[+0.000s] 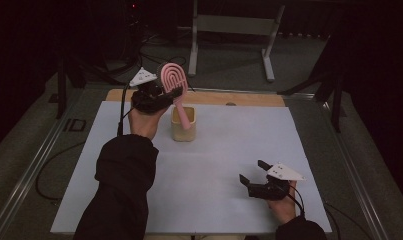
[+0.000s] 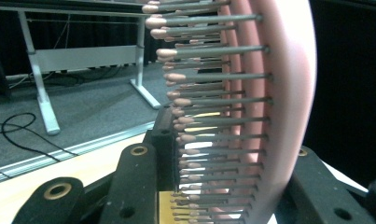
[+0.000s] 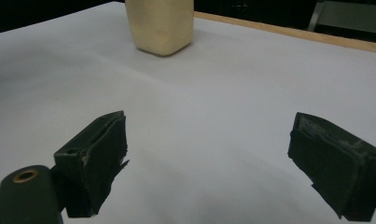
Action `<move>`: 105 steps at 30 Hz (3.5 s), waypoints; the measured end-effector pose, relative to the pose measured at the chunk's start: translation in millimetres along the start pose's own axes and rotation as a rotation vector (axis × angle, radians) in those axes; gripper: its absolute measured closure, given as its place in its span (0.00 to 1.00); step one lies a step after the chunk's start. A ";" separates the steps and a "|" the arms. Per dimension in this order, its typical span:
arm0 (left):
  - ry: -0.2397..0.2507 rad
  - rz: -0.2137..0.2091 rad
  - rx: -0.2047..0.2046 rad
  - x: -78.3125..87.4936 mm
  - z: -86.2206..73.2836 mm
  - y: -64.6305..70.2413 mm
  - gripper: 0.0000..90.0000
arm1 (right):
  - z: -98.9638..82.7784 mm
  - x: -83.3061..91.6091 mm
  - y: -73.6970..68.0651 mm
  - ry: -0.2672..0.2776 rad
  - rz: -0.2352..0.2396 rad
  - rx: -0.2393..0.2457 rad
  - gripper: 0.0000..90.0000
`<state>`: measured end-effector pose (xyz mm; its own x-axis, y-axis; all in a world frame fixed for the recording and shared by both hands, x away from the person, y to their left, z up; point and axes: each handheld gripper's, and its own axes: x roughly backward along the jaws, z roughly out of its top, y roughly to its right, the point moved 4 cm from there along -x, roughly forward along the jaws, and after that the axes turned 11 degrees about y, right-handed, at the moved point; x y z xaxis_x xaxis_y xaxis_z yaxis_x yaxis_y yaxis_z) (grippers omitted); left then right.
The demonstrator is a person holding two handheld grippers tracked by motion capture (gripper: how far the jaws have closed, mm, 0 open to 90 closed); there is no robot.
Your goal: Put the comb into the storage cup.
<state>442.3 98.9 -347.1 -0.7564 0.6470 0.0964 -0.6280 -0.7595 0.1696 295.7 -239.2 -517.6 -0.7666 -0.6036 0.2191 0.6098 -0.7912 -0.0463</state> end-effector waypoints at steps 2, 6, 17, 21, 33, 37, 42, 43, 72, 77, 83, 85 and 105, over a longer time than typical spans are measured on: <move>0.002 0.005 0.002 -0.4 0.0 -1.5 0.72 | -0.1 0.0 0.0 -0.001 0.000 -0.001 0.12; 0.007 0.014 0.003 -1.2 -0.1 -2.8 0.72 | 0.0 -0.1 -0.1 0.000 0.001 -0.001 0.12; 0.017 0.033 0.002 -5.5 1.4 -5.4 0.72 | -0.1 -0.1 0.0 -0.002 0.000 -0.005 0.12; 0.021 0.033 0.001 -7.9 2.6 -4.4 0.72 | -0.2 -0.3 0.1 -0.002 0.001 -0.003 0.12; 0.030 0.041 -0.002 -13.5 6.4 -4.3 0.72 | 0.3 0.0 0.2 0.000 -0.001 -0.010 0.12; 0.029 0.046 -0.003 -15.6 6.2 -5.0 0.72 | 0.4 0.0 0.2 0.003 -0.002 -0.011 0.12; 0.027 0.056 -0.006 -18.1 4.8 -5.6 0.72 | 0.5 0.1 0.3 0.003 0.000 -0.010 0.12; 0.026 0.060 -0.008 -19.0 4.1 -5.8 0.72 | 0.5 0.0 0.3 0.003 0.000 -0.009 0.12; 0.018 0.096 -0.017 -31.2 -6.0 -9.7 0.72 | 0.7 0.1 0.2 0.004 0.002 -0.016 0.12; 0.016 0.096 -0.018 -32.9 -7.3 -9.9 0.72 | 0.6 0.0 0.3 0.002 0.005 -0.015 0.12; 0.011 0.100 -0.020 -34.9 -9.6 -10.1 0.72 | 1.1 0.2 0.7 0.000 -0.008 -0.016 0.11; 0.009 0.101 -0.022 -35.6 -10.3 -9.9 0.72 | 1.4 0.5 1.1 0.002 -0.014 -0.018 0.11; 0.001 0.106 -0.030 -39.2 -15.8 -8.3 0.72 | 1.5 0.8 1.4 0.000 -0.022 -0.016 0.10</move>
<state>474.3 78.7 -367.8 -0.8188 0.5632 0.1108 -0.5501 -0.8251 0.1287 296.3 -240.6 -516.1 -0.7798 -0.5862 0.2197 0.5896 -0.8057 -0.0571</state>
